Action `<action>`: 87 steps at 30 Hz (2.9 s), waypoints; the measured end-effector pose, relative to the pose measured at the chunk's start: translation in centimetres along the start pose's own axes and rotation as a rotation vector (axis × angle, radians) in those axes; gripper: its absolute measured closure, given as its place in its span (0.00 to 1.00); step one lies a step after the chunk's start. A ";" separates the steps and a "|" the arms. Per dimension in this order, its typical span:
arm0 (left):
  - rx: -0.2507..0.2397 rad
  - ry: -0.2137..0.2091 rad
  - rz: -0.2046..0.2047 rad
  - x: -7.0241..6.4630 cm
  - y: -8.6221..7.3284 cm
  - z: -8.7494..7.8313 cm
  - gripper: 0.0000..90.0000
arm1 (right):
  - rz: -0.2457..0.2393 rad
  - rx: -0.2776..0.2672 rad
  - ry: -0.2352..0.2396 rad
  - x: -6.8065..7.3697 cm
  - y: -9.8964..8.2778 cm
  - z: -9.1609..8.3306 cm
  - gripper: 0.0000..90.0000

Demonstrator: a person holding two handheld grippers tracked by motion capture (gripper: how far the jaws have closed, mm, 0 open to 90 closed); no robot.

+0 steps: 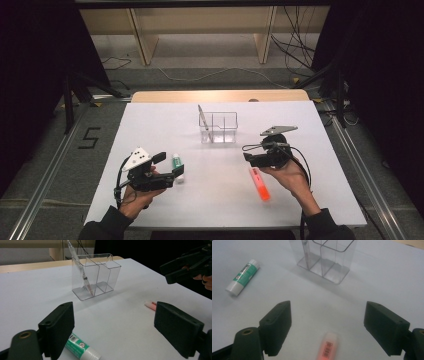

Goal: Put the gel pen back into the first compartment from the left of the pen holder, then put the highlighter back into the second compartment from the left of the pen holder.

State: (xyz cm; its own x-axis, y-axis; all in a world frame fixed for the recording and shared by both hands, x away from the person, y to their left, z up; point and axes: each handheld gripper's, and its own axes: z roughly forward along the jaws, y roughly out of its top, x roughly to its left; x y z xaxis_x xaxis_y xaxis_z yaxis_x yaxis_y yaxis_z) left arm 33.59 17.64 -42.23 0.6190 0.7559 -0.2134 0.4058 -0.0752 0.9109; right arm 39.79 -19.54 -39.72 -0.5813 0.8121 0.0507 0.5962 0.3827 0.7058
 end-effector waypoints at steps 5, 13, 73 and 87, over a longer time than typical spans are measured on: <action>-0.003 0.004 -0.007 0.0 0.0 0.1 0.18 | -0.005 0.013 0.008 0.2 -0.2 -0.3 0.25; 0.002 0.004 0.002 0.0 0.0 0.2 0.18 | -0.021 0.044 0.016 0.6 -0.7 -0.3 0.25; -0.007 0.000 0.012 0.0 0.0 -0.1 0.18 | -0.065 0.425 -0.034 1.4 -5.0 1.7 0.30; -0.006 0.001 0.015 -0.1 0.0 0.0 0.18 | -0.069 0.481 -0.038 1.7 -5.2 2.7 0.39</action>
State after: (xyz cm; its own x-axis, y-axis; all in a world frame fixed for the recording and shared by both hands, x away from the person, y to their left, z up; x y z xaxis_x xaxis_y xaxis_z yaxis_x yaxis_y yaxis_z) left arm 33.56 17.60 -42.21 0.6245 0.7553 -0.1990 0.3922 -0.0829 0.9161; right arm 37.20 -18.94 -45.21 -0.6133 0.7897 -0.0169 0.7505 0.5892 0.2993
